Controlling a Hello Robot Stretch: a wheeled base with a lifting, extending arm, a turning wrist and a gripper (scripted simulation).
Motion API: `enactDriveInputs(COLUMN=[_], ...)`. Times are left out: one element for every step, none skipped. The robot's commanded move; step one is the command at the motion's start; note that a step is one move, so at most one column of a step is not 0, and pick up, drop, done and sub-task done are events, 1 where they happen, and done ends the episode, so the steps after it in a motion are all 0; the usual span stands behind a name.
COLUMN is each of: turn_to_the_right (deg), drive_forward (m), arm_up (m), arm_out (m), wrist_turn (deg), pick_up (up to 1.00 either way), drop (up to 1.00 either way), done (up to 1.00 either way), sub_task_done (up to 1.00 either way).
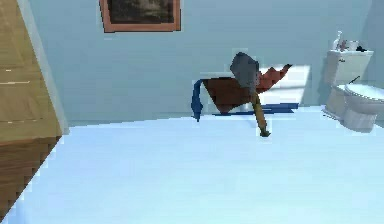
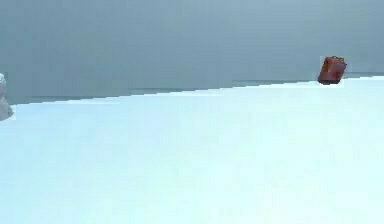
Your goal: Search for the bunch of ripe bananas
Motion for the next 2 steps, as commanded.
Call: enactDriveInputs(turn_to_the_right=[0.0, -24.0], drive_forward=[0.55, 0.00], arm_up=[0.00, 0.00], arm_out=[0.00, 0.00], wrist_turn=[0.0, 0.0], pick_up=[0.00, 0.00], drop=[0.00, 0.00], done=[0.00, 0.00], sub_task_done=[0.00, 0.00])
